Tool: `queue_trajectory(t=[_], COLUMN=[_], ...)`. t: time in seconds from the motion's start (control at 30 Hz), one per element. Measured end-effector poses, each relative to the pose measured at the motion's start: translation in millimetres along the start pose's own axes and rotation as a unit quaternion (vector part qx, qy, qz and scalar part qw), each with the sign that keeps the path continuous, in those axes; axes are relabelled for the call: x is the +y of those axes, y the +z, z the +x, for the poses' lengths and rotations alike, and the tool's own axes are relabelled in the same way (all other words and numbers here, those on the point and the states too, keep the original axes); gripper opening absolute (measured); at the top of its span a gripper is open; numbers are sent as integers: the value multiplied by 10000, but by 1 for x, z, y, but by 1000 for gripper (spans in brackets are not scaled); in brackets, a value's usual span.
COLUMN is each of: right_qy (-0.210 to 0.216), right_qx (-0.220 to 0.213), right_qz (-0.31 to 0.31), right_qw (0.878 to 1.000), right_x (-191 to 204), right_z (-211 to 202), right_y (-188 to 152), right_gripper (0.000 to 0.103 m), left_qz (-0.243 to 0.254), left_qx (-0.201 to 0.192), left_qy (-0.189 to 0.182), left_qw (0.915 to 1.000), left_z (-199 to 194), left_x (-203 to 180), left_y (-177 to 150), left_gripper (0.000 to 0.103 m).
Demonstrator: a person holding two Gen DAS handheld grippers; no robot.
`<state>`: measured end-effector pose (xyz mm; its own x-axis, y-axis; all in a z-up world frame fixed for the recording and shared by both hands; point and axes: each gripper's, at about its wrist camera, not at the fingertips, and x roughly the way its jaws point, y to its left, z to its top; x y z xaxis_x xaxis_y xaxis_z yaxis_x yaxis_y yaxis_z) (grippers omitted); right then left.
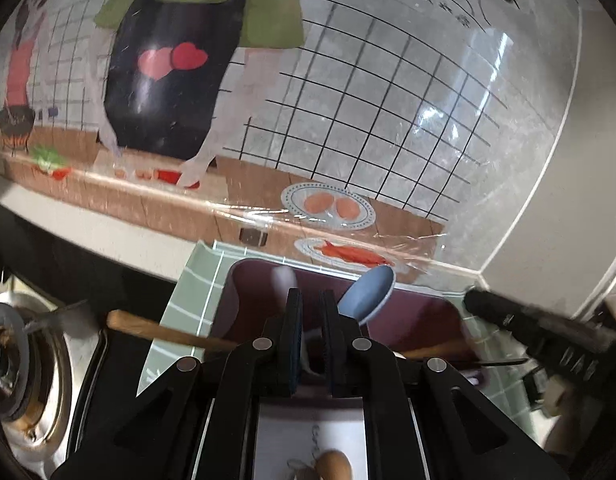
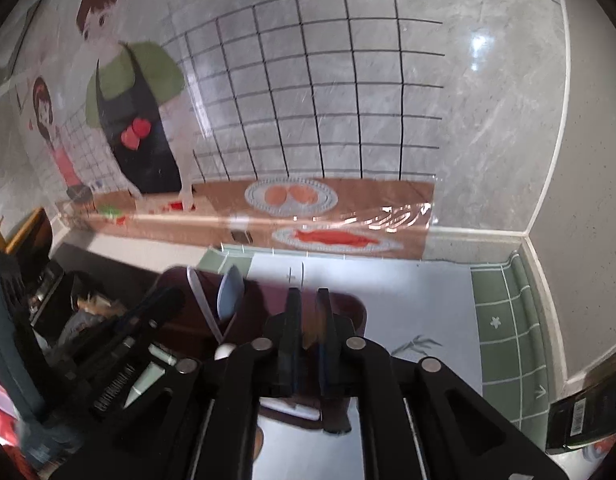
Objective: Organize utensils
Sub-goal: 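Carry the chopstick and white spoon over the purple holder and release them inside, then move both tools back toward the remaining utensils on the mat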
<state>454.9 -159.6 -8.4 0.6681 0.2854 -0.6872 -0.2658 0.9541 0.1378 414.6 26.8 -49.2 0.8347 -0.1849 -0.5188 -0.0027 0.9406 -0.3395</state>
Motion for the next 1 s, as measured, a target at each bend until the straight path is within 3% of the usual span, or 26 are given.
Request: queue_trajectory(t=[0.07, 0.23, 0.37, 0.43, 0.6, 0.67, 0.77, 0.93, 1.0], right_qy=[-60, -268, -534, -727, -887, -721, -619, -595, -585], right_qx=[-37, -94, -13, 117, 551, 745, 971, 1282, 1276], right_qz=[4, 35, 7, -27, -184, -324, -450, -487, -622], right_qw=[10000, 9996, 9986, 9973, 9944, 9941, 9923, 9888, 9881], right_x=[0, -3, -4, -3, 13, 24, 40, 54, 61], right_z=[-8, -41, -65, -70, -72, -69, -61, -39, -32], right_y=[-8, -35, -66, -85, -125, -142, -165, -179, -175], right_gripper=[42, 51, 75, 76, 78, 91, 97, 95, 82], left_qz=[-137, -151, 5, 219, 422, 435, 464, 293, 273], left_qx=[89, 75, -30, -17, 391, 627, 866, 1319, 1449], left_qy=[-52, 13, 87, 189, 138, 164, 408, 609, 642], left_qw=[9999, 9999, 10000, 9996, 9982, 9970, 9943, 9890, 9870], left_z=[-12, -65, -105, -122, -146, -152, -157, -158, -159], left_x=[4, 13, 25, 32, 53, 61, 69, 84, 88], left_y=[4, 6, -8, -22, -58, -72, -89, -111, -119], left_gripper=[10, 11, 20, 28, 28, 28, 28, 28, 28])
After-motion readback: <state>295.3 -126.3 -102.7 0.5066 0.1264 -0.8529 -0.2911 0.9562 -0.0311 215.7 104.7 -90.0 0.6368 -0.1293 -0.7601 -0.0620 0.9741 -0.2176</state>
